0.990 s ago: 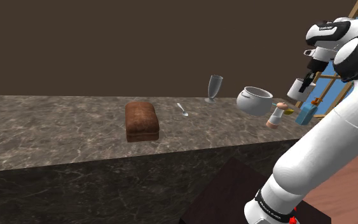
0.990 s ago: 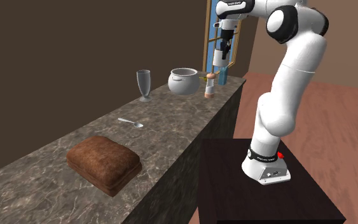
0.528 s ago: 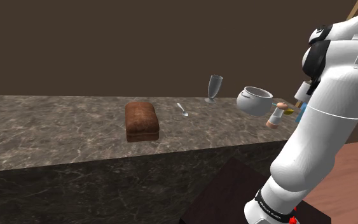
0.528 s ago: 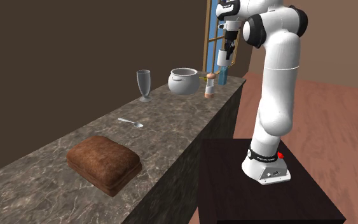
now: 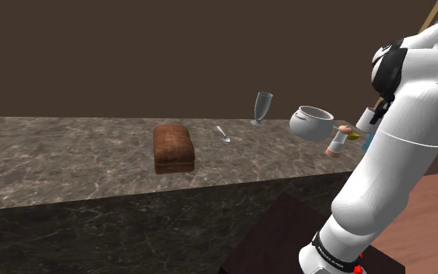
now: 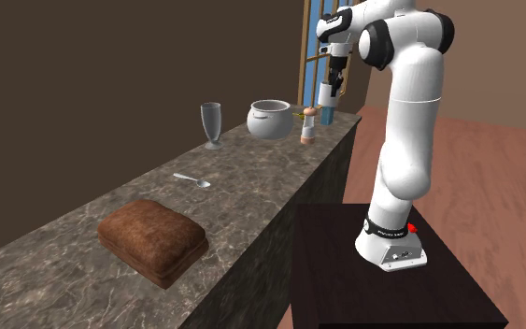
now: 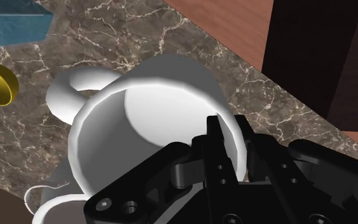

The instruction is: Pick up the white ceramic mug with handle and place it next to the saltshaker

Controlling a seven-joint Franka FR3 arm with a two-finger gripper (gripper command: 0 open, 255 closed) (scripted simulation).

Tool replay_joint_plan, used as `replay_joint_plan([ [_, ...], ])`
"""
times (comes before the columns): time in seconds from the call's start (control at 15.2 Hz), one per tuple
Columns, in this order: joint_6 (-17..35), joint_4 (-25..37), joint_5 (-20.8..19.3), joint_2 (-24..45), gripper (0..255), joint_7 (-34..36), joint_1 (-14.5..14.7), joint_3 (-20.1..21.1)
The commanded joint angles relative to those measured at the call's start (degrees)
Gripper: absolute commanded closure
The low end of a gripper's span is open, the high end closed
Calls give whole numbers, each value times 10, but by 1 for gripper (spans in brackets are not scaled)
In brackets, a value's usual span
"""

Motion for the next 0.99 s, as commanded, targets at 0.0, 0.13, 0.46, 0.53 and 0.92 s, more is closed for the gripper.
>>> replay_joint_plan([
  [0.0,14,-14,0,-1,255,0,1,0],
  [0.13,29,-29,1,0,255,-1,2,1],
  [0.46,67,-64,8,6,255,-8,1,3],
  [0.53,74,-71,11,8,255,-9,0,4],
  [0.92,116,-107,31,26,255,-24,-9,10],
])
